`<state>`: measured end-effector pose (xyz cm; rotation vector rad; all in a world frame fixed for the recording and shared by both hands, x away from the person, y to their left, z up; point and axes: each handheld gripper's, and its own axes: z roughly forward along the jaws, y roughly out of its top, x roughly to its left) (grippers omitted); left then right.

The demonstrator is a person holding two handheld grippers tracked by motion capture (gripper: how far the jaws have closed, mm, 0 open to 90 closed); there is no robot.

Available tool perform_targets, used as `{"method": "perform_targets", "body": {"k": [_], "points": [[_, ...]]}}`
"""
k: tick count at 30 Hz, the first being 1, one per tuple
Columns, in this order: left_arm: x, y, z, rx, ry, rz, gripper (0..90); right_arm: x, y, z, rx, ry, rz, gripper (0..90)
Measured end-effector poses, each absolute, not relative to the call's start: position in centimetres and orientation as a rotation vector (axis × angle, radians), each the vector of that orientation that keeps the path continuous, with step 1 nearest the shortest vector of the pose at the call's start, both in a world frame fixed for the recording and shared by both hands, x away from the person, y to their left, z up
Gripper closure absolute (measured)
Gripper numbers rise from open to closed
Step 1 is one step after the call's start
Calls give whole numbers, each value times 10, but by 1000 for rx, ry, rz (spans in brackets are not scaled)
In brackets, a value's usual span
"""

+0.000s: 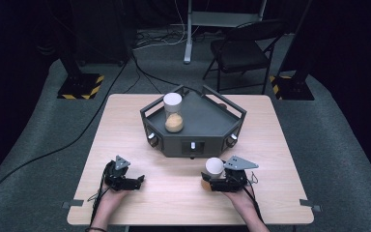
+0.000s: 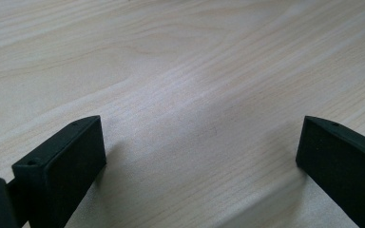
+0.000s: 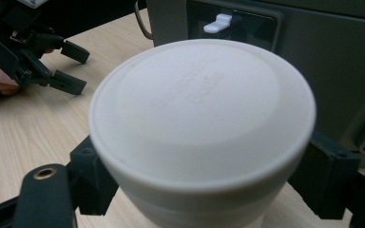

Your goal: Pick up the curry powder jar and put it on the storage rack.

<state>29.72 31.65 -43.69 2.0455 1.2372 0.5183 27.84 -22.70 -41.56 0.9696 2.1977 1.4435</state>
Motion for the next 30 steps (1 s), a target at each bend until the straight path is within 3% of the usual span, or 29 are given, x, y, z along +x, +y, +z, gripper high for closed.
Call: {"method": "perform_targets", "body": {"k": [13,30], "points": [[297,317,-437,2046,1237,518,23,288,-224,-426,947,2199,1495,306],[297,317,-437,2046,1237,518,23,285,-220,-418,921,2188,1447,342]]}}
